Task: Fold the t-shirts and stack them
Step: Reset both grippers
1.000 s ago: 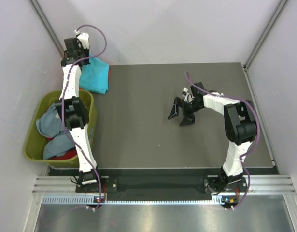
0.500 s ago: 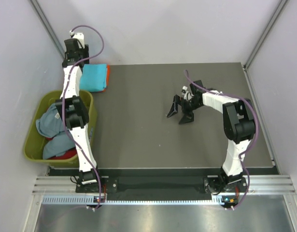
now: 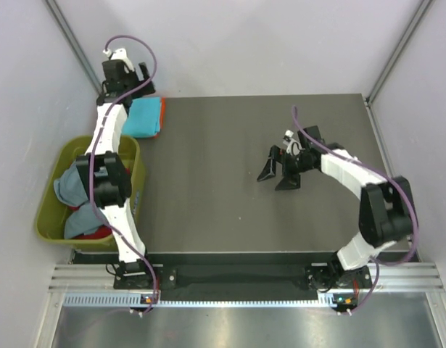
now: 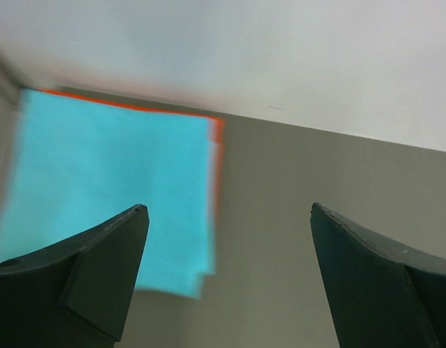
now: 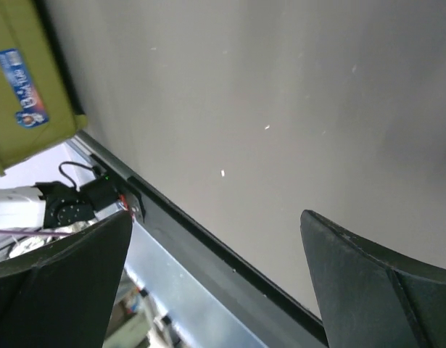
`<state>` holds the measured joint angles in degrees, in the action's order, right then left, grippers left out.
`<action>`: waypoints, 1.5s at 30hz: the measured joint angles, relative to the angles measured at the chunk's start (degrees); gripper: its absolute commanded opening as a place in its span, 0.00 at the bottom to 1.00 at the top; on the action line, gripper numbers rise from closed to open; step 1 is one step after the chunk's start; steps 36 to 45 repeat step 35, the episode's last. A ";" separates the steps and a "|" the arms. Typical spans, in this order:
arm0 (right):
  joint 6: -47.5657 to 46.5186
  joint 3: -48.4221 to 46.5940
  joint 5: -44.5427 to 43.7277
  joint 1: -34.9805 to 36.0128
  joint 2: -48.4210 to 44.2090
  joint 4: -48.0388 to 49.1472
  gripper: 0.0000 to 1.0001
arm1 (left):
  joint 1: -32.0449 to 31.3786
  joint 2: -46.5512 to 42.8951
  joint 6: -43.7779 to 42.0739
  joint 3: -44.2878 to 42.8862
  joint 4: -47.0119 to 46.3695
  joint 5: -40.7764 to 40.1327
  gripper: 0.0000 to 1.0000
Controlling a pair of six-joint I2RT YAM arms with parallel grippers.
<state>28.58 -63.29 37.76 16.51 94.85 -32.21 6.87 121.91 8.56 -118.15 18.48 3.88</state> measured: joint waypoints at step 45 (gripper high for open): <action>37.42 61.79 4.74 -2.82 -85.42 32.02 1.00 | -34.62 -119.30 81.22 115.75 -51.10 14.60 0.99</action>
